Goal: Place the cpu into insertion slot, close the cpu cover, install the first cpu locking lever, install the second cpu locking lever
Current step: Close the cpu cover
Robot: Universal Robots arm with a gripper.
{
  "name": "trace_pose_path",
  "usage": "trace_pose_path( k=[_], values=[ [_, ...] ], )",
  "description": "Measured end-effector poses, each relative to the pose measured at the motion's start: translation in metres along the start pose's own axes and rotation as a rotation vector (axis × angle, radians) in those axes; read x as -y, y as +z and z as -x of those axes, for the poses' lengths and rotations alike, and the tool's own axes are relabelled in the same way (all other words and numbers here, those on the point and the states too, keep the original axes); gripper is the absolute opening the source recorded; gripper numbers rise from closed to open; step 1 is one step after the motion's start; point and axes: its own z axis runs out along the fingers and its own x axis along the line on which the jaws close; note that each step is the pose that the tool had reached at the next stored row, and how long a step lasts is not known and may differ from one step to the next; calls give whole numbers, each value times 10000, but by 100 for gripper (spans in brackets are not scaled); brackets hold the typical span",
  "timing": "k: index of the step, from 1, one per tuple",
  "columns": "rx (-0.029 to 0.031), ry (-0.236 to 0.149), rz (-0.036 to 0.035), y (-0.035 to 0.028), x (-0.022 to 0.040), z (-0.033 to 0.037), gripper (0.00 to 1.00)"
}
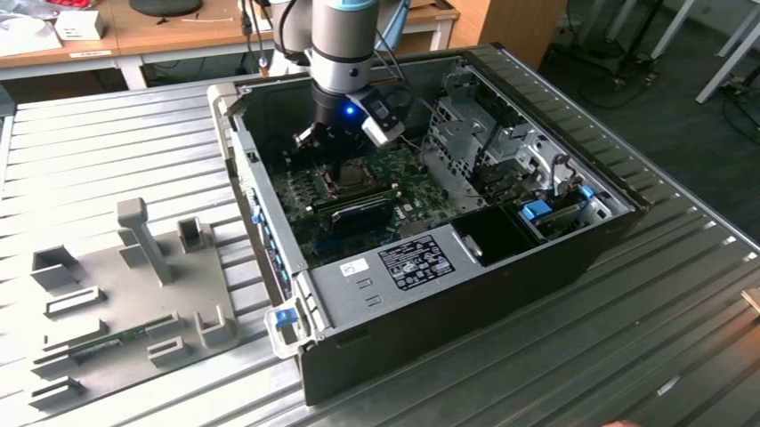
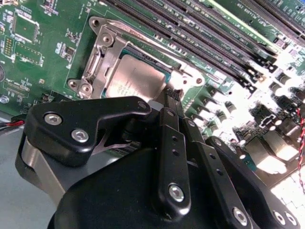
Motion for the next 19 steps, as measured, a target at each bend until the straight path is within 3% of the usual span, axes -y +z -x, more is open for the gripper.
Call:
trace_pose_path(
  k=[19],
  values=[
    [45, 1, 5, 52, -20, -14, 11]
  ],
)
